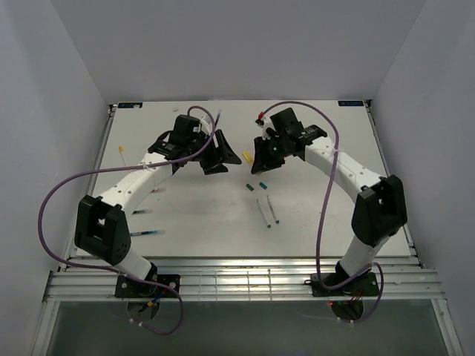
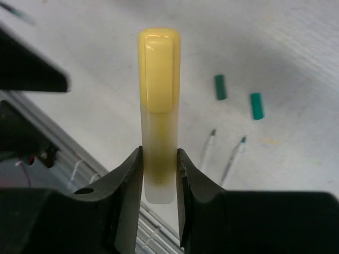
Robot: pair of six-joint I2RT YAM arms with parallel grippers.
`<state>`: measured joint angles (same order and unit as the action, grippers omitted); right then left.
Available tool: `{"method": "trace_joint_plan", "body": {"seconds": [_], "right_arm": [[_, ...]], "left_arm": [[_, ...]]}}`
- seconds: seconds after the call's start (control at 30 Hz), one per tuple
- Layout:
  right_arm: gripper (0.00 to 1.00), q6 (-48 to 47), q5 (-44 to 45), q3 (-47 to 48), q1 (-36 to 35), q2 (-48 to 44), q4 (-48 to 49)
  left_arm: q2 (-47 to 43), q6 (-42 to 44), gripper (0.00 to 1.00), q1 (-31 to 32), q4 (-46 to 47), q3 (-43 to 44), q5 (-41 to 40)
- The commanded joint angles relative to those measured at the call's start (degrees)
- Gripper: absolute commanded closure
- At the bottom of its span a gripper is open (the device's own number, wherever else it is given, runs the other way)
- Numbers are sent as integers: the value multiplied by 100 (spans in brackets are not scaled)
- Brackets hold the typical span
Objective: Open the pen caps
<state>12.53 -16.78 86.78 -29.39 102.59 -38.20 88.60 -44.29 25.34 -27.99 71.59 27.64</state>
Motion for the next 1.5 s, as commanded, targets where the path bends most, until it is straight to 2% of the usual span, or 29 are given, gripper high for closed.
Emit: {"method": "trace_joint_plan", "body": {"seconds": [0.0,0.17,0.4,0.7,0.8,0.83,0.9,0.93,1.03,1.07,1.1,1.13,1.17,1.23,1.4,1.43,1.47], "right_arm": [[92,486,-607,-564,-304,-844,48],[92,926,-766,-900,-611,-1328,365],[92,1154,-757,-882,-840,-1382,619],[92,1374,-687,-742,-990,-1153,866],[92,1392,-678,-733,-1025,-1109,901],[92,1401,-687,-733,-1034,-1100,893],[92,1410,-687,-768,-1051,-1092,936],[92,1418,-704,-777,-1052,-1083,963],[91,1366,-696,-690,-1069,-1022,963],[87,1331,-678,-637,-1087,-960,928],[82,1243,-617,-584,-1104,-925,841],[70,1199,-599,-523,-1096,-890,779],[63,1155,-581,-426,-1104,-811,744],[60,1093,-555,-364,-1096,-740,691],[59,1067,-686,-258,-1139,-503,691],[62,1067,-695,-267,-1148,-477,691],[72,1067,-696,-276,-1166,-450,691]], "left_arm": [[70,-324,26,-91,118,250,382],[201,-764,26,-109,267,136,576],[184,-941,27,-109,346,75,699],[35,-1134,37,-109,487,-260,875],[35,-1134,51,-109,549,-251,928],[26,-1143,61,-109,549,-251,936],[17,-1117,71,-109,557,-260,954],[9,-1108,82,-109,558,-260,954],[8,-1099,91,-109,549,-304,963],[0,-1090,99,-109,557,-304,971],[0,-1082,100,-109,558,-321,998],[0,-1081,100,-109,566,-330,998],[-9,-1081,100,-109,566,-348,989],[-9,-1090,100,-109,566,-356,989],[17,-1134,100,-117,575,-304,989],[26,-1143,100,-117,575,-286,998],[43,-1152,100,-117,584,-269,998]]}}
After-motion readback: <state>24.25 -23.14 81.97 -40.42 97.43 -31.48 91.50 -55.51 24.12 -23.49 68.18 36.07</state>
